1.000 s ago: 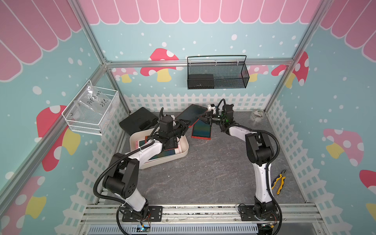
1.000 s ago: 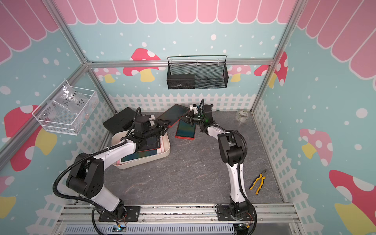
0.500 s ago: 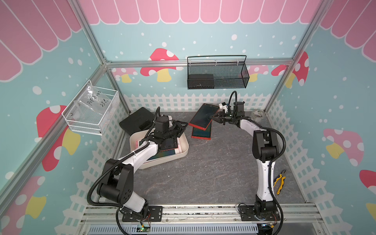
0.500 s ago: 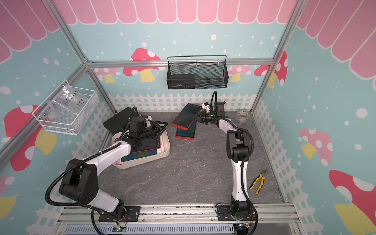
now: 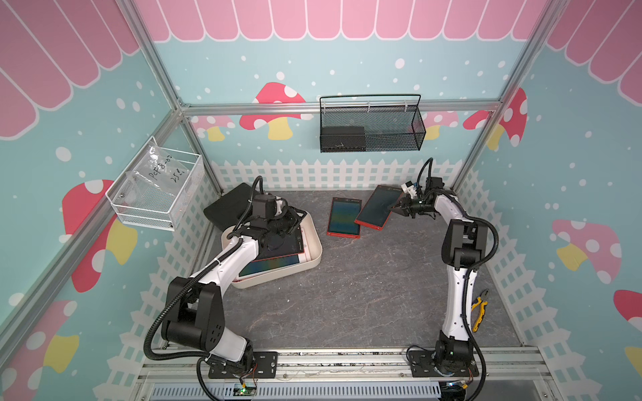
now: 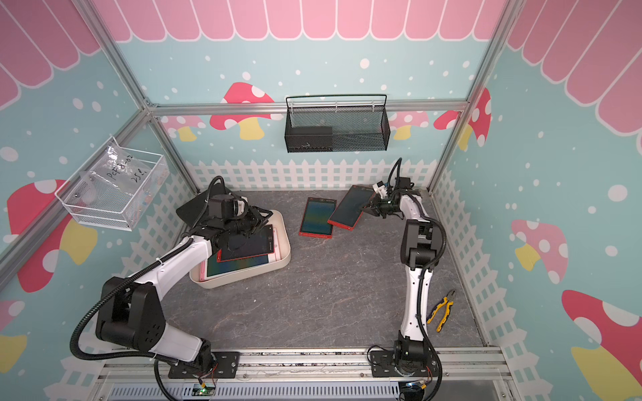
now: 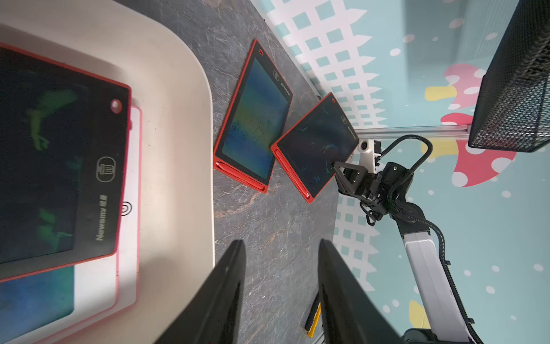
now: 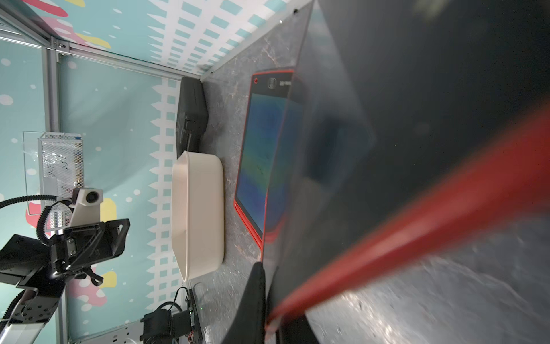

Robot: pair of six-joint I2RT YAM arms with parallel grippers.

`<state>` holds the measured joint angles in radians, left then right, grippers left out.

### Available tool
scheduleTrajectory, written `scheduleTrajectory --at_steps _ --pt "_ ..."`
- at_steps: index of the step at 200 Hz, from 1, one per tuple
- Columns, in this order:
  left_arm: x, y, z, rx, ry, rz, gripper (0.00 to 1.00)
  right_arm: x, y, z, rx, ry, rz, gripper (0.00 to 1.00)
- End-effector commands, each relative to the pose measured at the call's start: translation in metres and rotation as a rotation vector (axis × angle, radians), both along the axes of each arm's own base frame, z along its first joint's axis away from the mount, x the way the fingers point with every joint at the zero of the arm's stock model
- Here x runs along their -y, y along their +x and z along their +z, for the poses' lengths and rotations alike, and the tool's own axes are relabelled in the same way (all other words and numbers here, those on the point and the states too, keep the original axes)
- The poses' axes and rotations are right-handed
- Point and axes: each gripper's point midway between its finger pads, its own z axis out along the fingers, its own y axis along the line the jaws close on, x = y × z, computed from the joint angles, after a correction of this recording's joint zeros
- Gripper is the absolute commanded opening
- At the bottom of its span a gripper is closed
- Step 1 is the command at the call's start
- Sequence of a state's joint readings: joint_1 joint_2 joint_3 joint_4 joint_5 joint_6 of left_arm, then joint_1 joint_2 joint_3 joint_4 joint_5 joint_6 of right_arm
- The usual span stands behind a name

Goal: Take out the writing tablet from the storage box
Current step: Place the writing tablet at the center of the board.

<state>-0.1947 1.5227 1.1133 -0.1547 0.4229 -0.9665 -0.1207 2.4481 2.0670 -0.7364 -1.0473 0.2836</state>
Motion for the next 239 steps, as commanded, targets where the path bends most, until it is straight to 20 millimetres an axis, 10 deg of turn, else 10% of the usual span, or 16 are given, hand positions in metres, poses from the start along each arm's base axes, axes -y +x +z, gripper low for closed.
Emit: scheduleTrajectory --at_steps 1,165,239 --pt "0.001 0.003 0.007 0.011 0.048 -0.043 0.43 0.011 -0.019 0.011 0.048 -0.005 0.045 0.00" --pt "0.022 0.040 -0.015 0.031 -0.056 -0.090 0.41 0.056 -0.046 -0.021 -0.030 -0.071 0.012 0.00" --pt "0.016 0.041 -0.019 0.018 -0.068 -0.085 0.40 0.070 -0.034 -0.056 -0.150 -0.131 -0.056 0.26"
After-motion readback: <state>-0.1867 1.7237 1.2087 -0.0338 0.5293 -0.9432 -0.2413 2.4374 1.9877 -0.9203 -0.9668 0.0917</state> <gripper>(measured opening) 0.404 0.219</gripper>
